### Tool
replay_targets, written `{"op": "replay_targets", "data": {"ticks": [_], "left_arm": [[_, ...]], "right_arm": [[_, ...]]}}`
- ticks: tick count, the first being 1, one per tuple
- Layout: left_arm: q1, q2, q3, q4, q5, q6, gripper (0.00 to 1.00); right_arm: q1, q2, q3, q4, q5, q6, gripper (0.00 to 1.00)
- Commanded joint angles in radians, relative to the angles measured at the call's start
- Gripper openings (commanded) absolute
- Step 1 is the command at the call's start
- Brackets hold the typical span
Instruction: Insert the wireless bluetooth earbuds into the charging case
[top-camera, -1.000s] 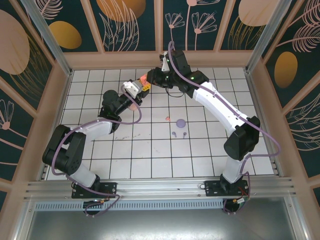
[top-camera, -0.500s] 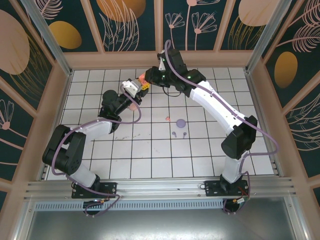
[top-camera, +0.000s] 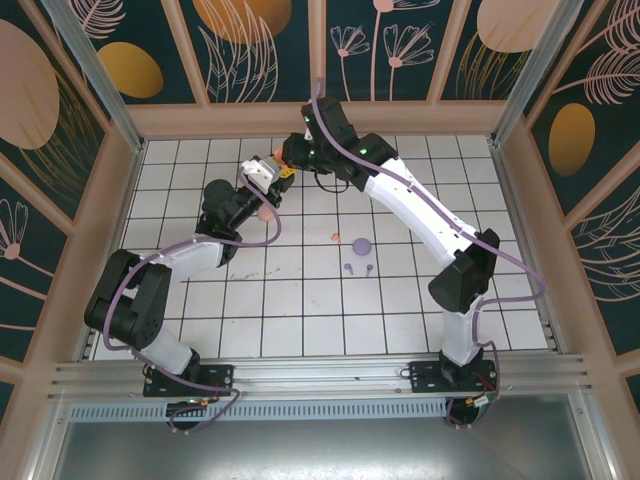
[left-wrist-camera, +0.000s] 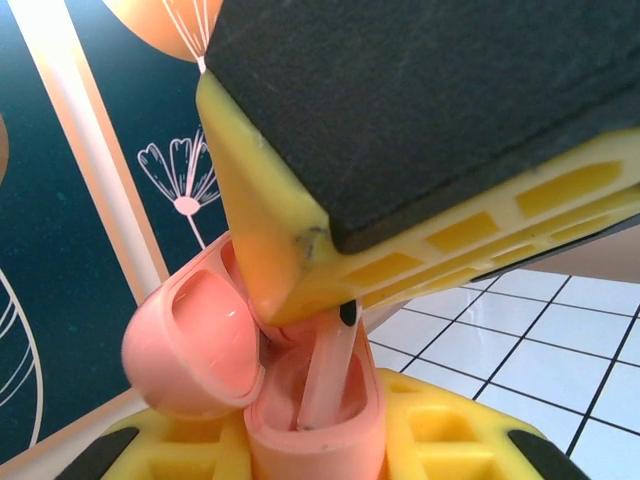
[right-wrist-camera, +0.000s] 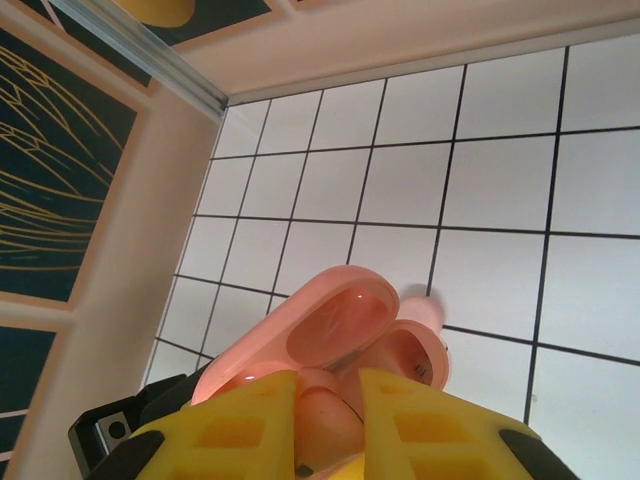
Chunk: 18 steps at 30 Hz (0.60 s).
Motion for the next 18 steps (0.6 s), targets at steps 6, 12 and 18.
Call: {"op": "replay_targets", "data": {"ticks": [6,12,18], "left_arm": [[-0.025,0.001,0.037,0.053,0.098,-0.014,0.0],[-0.027,0.005,0.043,0.054,0.103,-0.026,0.0],[-0.029,0.01,0.043,0.059,0.114,-0.046,0.0]], "right_arm": [[0.07,0.087,0.127,-0.056,0.095,-0.078,0.2],[0.074,0.111,0.167,-0.061,0.093,-0.084,0.23],[0.073,0.134,0.203,-0.056,0.086,-0.073,0.29]]}}
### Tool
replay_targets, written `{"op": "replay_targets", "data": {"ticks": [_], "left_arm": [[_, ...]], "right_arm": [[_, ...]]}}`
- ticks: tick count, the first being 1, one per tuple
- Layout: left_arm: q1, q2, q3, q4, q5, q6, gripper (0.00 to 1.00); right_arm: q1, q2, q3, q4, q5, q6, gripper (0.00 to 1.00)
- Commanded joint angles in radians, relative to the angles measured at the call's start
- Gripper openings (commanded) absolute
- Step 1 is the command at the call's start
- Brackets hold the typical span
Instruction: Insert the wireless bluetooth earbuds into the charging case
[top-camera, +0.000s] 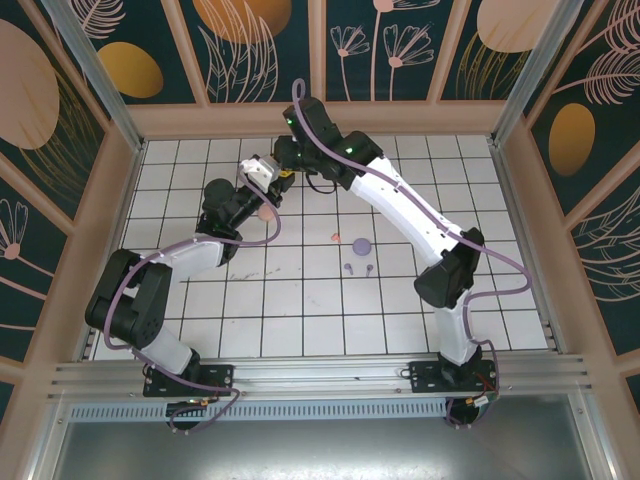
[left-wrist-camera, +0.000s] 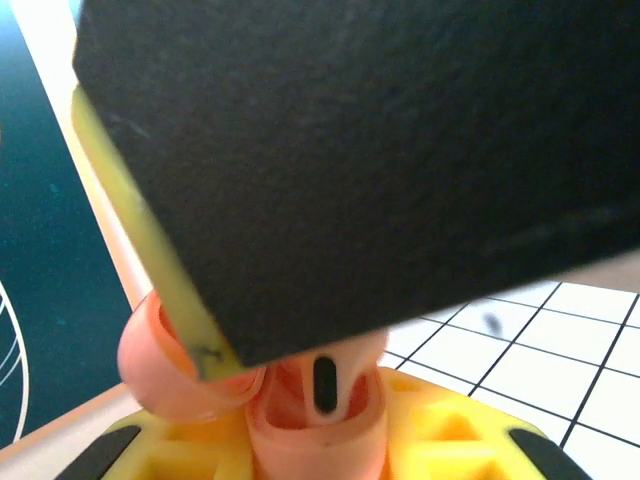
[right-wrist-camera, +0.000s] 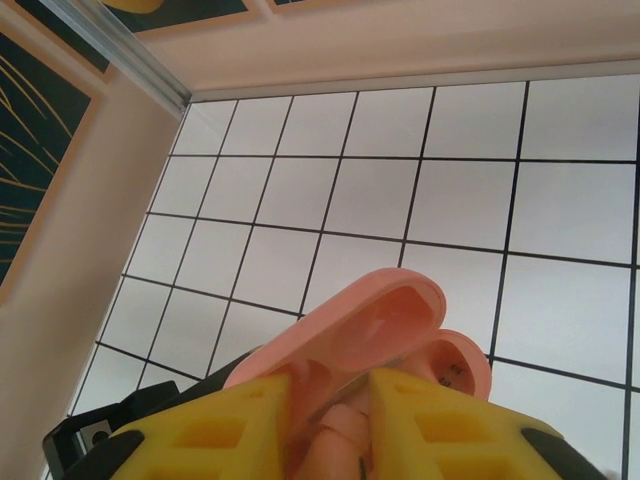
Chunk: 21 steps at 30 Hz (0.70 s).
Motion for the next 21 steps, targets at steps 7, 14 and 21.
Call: {"op": "replay_targets", "data": {"ticks": [7,14,21], "left_arm": [[-0.032,0.005,0.036,0.062,0.104,-0.022,0.0],[-0.031,0.008,0.034,0.063,0.102,-0.037,0.0],[-0.031,0.01,0.025,0.078,0.12,-0.062,0.0]], "right_arm": [[0.019,0.046,0.067,0.059,-0.028,0.004,0.36],[0.006,-0.027,0.059,0.103,-0.025,0.009,0.56],[-0.019,-0.154,-0.015,0.139,-0.014,0.016,0.68]]}}
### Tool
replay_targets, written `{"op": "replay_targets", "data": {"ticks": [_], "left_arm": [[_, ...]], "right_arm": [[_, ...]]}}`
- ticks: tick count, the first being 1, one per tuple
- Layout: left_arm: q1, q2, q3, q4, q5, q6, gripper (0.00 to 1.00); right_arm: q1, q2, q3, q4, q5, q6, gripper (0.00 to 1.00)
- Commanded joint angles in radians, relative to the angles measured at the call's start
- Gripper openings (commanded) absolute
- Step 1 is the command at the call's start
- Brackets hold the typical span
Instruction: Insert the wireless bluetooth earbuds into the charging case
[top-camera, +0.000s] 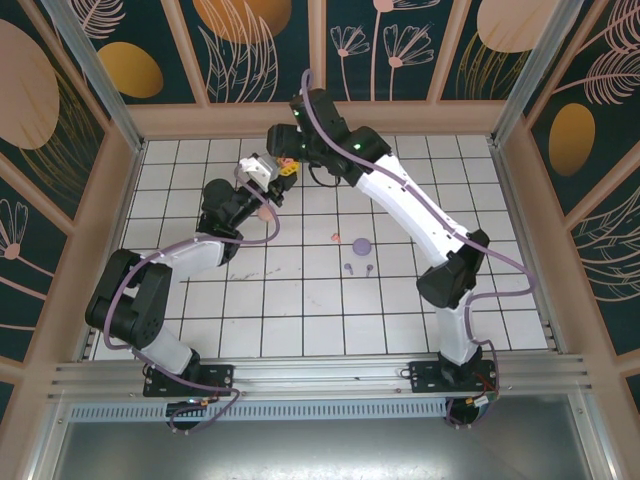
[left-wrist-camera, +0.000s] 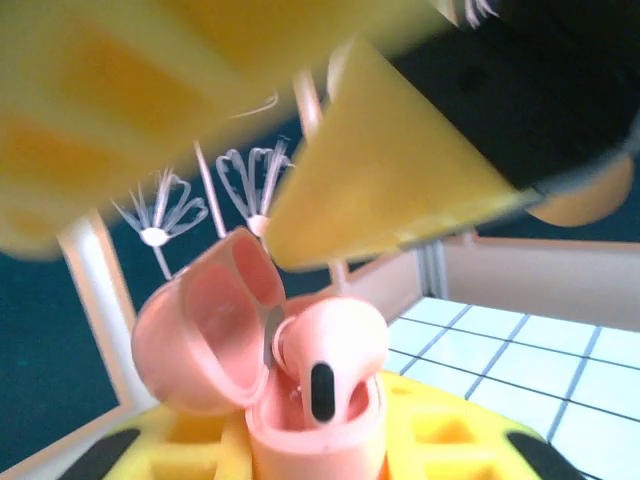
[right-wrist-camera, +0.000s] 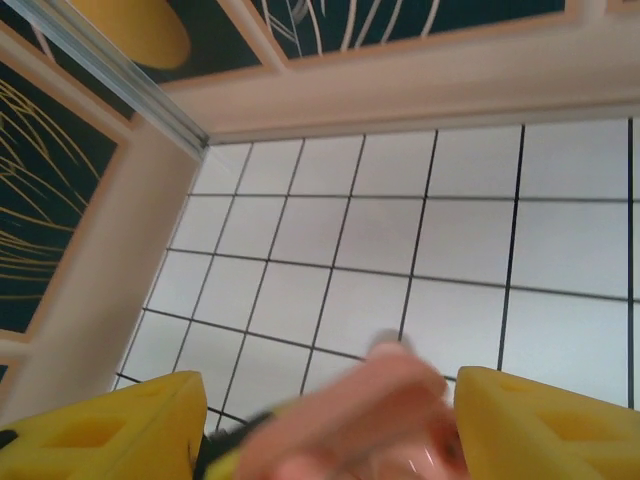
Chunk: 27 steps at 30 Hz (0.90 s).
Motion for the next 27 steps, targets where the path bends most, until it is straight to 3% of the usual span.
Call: {"op": "replay_targets", "data": {"ticks": [1,6,8,9,13,15,27], "left_arm": [[-0.019,0.009,0.014,0.024,0.08,-0.021,0.0],[-0.019,0.009,0.008,0.028,0.143,-0.036,0.0],[-0.019,0.006,0.001,0.025,0.172,-0.032,0.0],[-0.019,0.006,-0.001,0.022,0.186,-0.03,0.0],[-0.019,0.011,0.012,-0.022,0.25,-0.036,0.0],[-0.018,0.019,0.019,-0.03,0.274,-0.046,0.0],[-0.019,0.031,0.037,-0.074,0.297,-0.043,0.0]], "right_arm": [[-0.011,-0.141,-0.061,0.106,-0.025,0.012,0.68],[-0.082,-0.302,-0.316,0.216,-0.113,0.031,0.68],[-0.116,-0.376,-0.44,0.278,-0.192,0.034,0.62],[-0.128,-0.404,-0.491,0.304,-0.219,0.038,0.56],[-0.158,-0.5,-0.674,0.406,-0.34,0.049,0.15],[-0.157,-0.511,-0.71,0.424,-0.382,0.056,0.01],[-0.097,-0.471,-0.743,0.418,-0.455,0.078,0.0]]}}
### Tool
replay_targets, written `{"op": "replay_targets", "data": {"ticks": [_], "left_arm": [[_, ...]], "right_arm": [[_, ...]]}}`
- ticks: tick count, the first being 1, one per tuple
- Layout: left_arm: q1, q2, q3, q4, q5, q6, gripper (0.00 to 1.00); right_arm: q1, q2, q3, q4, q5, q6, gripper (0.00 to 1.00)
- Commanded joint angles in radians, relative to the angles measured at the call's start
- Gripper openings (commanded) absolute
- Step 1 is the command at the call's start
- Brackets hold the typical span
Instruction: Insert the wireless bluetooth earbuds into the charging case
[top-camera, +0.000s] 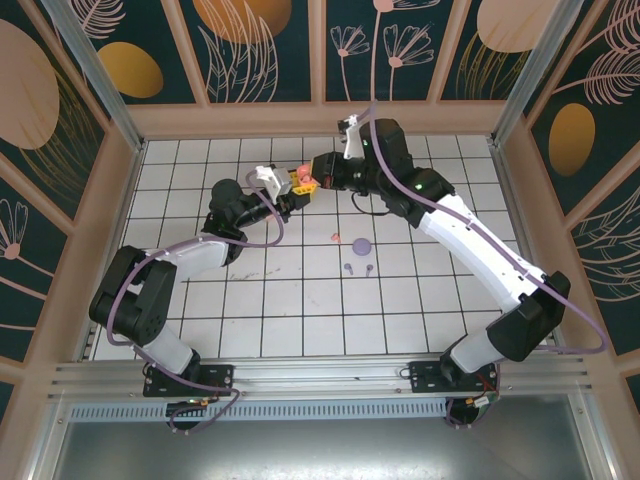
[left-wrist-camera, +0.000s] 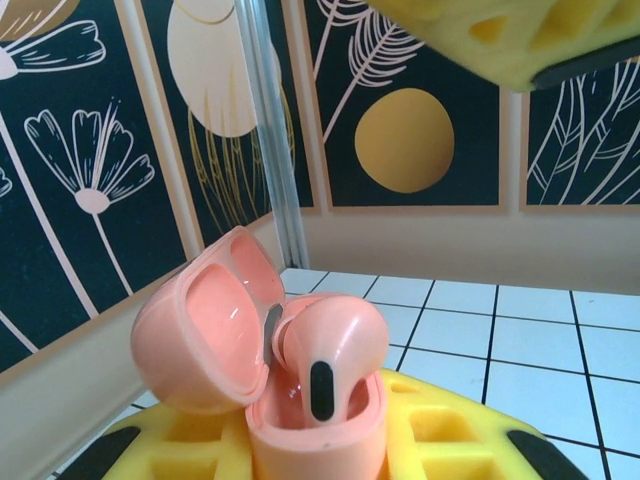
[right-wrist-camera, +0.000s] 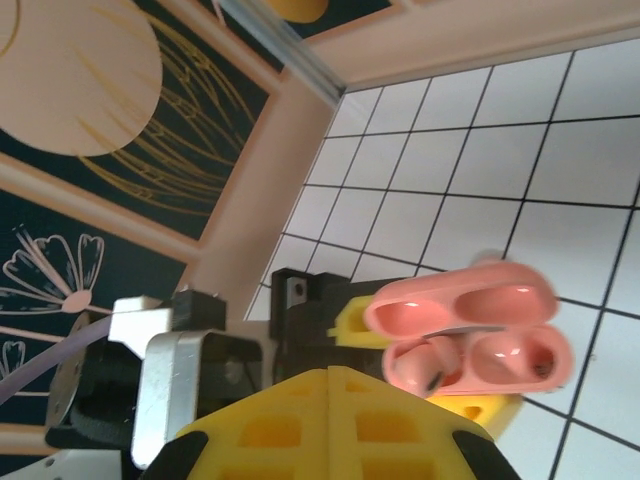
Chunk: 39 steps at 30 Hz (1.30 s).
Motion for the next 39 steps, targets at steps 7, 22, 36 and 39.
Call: {"op": "replay_targets", "data": {"ticks": [7,22,36,39], "left_arm": [[-0.001,0.005,0.049,-0.02,0.039,0.0,0.0],[-0.001,-0.01,0.058,-0.029,0.064,0.003,0.0],[-0.002,-0.02,0.056,-0.021,0.083,-0.008,0.0],[-0.002,-0.02,0.057,-0.018,0.084,-0.012,0.0]], "right_arm": [[0.031,0.033,-0.012,0.02,-0.033,0.019,0.0],[0.01,0.021,-0.052,0.013,-0.012,0.02,0.0],[-0.028,0.042,-0.053,0.026,-0.031,0.02,0.0],[-0.031,0.049,-0.049,0.036,-0.037,0.023,0.0]]}}
